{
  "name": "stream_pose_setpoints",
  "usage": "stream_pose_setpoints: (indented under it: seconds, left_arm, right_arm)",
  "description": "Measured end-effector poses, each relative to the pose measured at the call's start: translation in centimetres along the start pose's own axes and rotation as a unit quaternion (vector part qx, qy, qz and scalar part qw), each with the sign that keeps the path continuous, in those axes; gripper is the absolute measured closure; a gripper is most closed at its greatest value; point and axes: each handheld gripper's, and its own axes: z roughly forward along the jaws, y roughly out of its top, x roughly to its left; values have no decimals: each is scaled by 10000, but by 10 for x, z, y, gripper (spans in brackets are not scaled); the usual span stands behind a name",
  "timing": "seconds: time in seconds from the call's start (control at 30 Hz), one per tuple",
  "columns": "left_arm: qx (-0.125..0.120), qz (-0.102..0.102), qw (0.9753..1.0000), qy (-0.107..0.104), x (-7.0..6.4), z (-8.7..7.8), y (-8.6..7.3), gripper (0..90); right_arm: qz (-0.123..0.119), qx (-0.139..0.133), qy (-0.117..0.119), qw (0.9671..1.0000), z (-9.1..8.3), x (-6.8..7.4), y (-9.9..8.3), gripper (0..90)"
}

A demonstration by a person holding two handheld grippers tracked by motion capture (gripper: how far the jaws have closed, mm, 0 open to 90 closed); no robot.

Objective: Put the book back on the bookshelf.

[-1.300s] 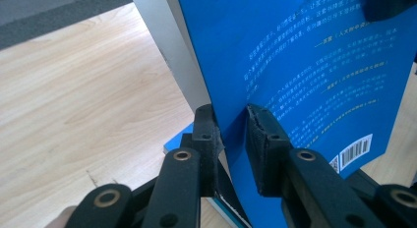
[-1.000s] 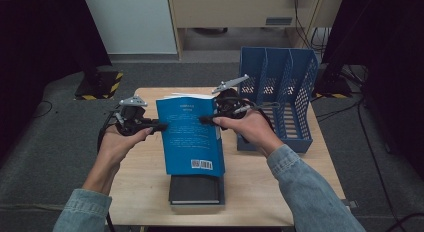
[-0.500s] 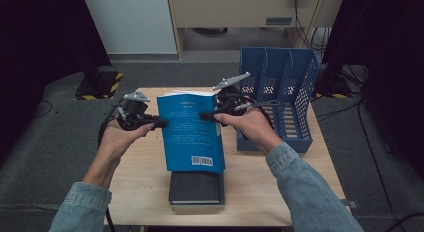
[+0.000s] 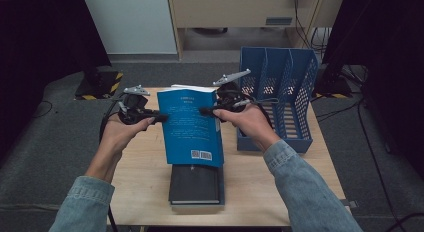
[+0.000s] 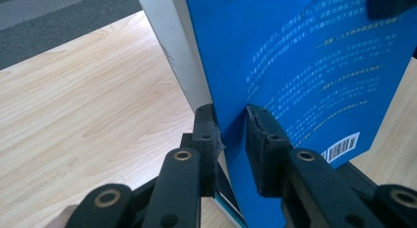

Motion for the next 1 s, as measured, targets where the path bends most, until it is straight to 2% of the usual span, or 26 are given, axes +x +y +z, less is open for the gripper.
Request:
stream_pose_setpoints:
  seconds: [0.33,0.6,0.8,1.0]
  left_arm:
    - [35,42,10000,58,4,-1,6,750]
    - [0,107,9997,238,11,-5,15,751]
    - [-47,131,9996,255,16,-4,15,752]
    - [-67,220,9992,322,5,-11,11,752]
  right_arm:
    - [-8,-21,-97,10000,0,1,4,581]
    - [-33,-170,-113,9998,6,-4,12,588]
    - [-147,-134,-170,9997,10,-3,18,587]
    - [-275,-92,-179,9994,6,3,15,586]
